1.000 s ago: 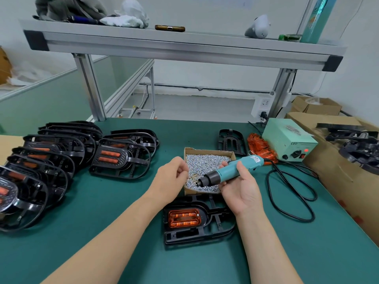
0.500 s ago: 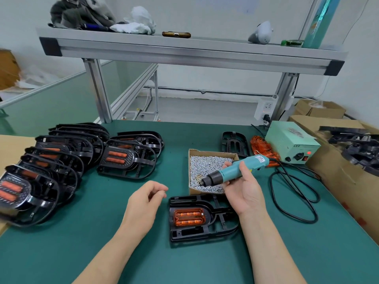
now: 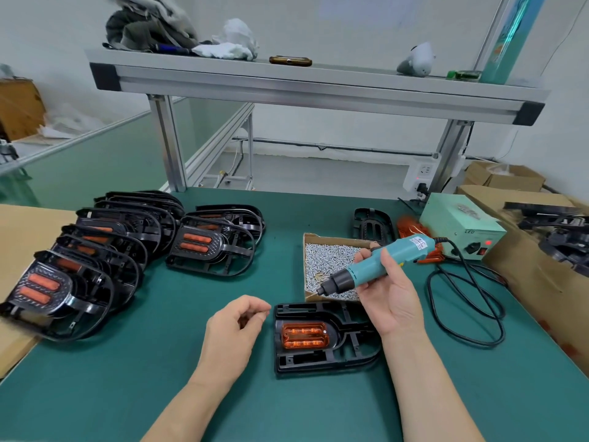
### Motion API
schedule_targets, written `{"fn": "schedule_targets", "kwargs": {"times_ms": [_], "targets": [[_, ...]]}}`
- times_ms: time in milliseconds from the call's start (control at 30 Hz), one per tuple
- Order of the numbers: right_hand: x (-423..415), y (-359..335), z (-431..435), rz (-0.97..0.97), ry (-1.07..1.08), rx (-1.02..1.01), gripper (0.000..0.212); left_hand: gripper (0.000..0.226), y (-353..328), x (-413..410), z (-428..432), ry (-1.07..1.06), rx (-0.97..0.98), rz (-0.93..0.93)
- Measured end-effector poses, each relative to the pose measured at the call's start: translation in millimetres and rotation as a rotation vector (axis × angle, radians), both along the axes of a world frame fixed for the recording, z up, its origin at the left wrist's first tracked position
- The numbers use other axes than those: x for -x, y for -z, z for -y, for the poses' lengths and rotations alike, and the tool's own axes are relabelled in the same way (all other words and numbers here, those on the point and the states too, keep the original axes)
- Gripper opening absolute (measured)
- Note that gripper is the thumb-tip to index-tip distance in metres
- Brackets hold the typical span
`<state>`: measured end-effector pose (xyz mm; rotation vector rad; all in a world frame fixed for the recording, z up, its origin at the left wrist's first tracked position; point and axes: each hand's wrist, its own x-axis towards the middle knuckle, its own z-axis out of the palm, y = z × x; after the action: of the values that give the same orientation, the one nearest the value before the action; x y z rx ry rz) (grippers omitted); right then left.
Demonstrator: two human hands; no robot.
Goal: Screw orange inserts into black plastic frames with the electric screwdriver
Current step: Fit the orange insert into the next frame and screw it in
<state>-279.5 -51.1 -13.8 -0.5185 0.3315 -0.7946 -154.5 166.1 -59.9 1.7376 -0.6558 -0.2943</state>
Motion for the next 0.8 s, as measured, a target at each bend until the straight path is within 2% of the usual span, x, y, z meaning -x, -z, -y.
{"fn": "schedule_targets", "kwargs": {"times_ms": [367,533,667,800], "targets": [[-10.1,-15.3,-19.9,0.016,-0.021,0.045,0.044,0.033,2.0,-3.1,1.0,0.002,0.062,-0.052],[-26.2,-16.8,-41.4,-0.010,-0.015,0.072,0.026,0.031,3.7,-5.1,1.6,-0.016,0.099,-0.077],[-36.0,-12.2,-56.5,-0.032,0.012,0.097,0.048,0.031,3.8,-7.1,1.4,-0.038,0.112,-0.092],[-40.0,-8.0,-62.3,-0.070,0.040,0.124,0.045,0.030,3.0,-7.6,1.0,-0.046,0.118,-0.106]]}}
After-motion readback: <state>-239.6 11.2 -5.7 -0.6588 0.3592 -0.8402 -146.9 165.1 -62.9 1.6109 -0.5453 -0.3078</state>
